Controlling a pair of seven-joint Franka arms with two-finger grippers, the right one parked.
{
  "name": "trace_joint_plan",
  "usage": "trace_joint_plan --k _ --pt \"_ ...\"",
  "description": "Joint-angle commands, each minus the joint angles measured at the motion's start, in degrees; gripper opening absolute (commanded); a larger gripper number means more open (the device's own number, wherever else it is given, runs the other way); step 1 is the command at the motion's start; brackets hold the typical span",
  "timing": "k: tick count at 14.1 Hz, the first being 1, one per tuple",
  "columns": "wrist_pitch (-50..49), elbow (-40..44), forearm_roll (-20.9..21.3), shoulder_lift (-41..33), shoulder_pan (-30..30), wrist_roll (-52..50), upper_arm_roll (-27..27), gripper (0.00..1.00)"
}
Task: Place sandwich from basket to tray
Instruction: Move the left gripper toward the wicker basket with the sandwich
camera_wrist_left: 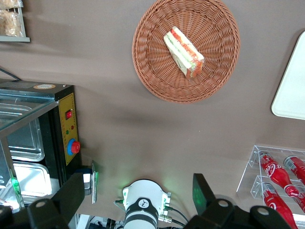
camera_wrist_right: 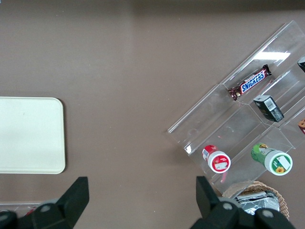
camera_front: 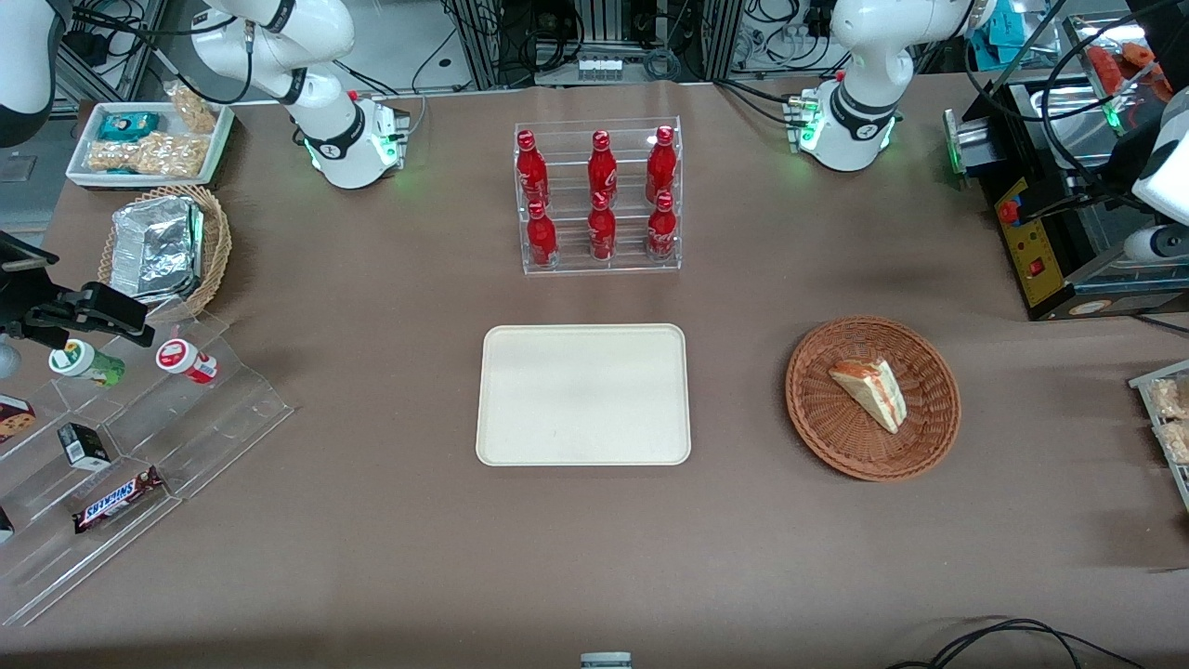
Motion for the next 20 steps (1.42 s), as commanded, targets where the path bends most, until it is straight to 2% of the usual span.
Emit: trace_joint_plan --k 1,15,20 --pt "1.59 1.61 -0.53 1.51 0.51 0.91 -0.26 1.0" --pt "3.71 1.26 -0.61 1.34 0.24 0.83 -0.43 1.0" --pt "4.77 0.38 -0.7 8.71 0.16 -0.05 -0.43 1.0"
